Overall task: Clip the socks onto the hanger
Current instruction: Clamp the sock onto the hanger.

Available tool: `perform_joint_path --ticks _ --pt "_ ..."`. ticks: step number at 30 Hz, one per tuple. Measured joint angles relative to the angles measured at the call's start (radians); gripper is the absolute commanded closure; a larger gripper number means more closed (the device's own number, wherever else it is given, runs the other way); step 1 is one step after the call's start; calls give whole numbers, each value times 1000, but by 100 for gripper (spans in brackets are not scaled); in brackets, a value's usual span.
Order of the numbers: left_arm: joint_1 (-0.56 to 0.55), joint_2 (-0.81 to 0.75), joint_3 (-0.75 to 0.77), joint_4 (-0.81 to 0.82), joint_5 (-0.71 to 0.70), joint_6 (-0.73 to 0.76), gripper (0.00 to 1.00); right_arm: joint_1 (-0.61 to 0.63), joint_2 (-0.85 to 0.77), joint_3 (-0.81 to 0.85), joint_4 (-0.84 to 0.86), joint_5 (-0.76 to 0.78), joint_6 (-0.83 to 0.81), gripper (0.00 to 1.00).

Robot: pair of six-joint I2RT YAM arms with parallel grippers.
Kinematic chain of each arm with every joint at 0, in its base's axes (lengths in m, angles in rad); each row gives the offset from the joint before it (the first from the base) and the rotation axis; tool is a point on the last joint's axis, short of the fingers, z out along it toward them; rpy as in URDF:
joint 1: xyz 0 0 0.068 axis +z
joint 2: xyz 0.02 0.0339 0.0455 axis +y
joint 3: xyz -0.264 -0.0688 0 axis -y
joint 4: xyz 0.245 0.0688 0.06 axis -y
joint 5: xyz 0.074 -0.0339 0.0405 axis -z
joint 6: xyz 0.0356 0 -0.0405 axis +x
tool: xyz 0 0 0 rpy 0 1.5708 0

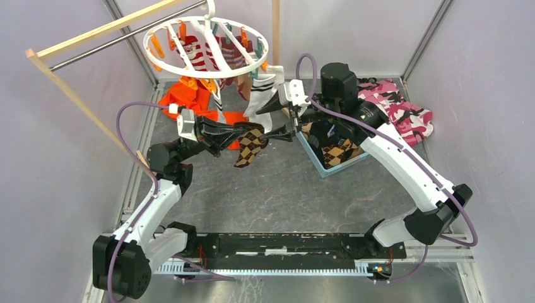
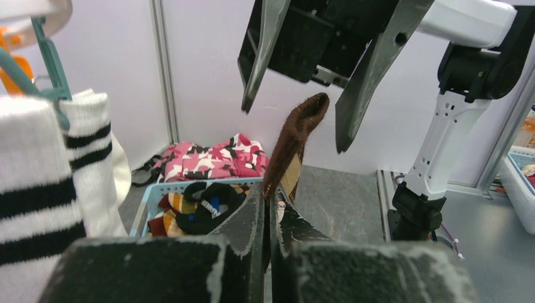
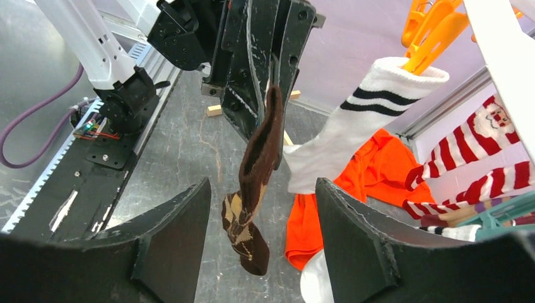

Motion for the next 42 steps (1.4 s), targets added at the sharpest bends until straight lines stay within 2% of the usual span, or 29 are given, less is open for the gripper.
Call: perform_joint_path --ticks 2,5,7,10,12,18,23,30,39,40,42 --pt "-1 0 18 11 0 -13 98 7 0 0 4 14 16 39" --pt "-6 -3 35 14 -2 -17 98 27 2 0 21 31 42 54" --pt "-8 -6 38 16 -2 -19 98 38 5 0 47 35 63 70" --pt "-11 -11 39 15 -5 -20 97 48 6 0 96 35 105 99" --pt "-12 -13 40 16 -10 -21 93 49 6 0 134 32 140 100" --pt "-12 -30 42 53 -61 -46 62 48 6 0 229 29 242 100" --pt "-12 -34 43 165 -124 -117 50 47 7 1 370 29 382 100" --pt "-12 -10 46 332 -192 -214 41 47 11 7 516 26 531 100" --pt "-18 3 72 371 -231 -232 41 47 24 9 603 26 623 100" --pt "-21 7 75 371 -234 -232 42 47 26 9 612 26 632 100" --pt "-28 13 78 372 -238 -235 53 47 29 9 624 26 642 100"
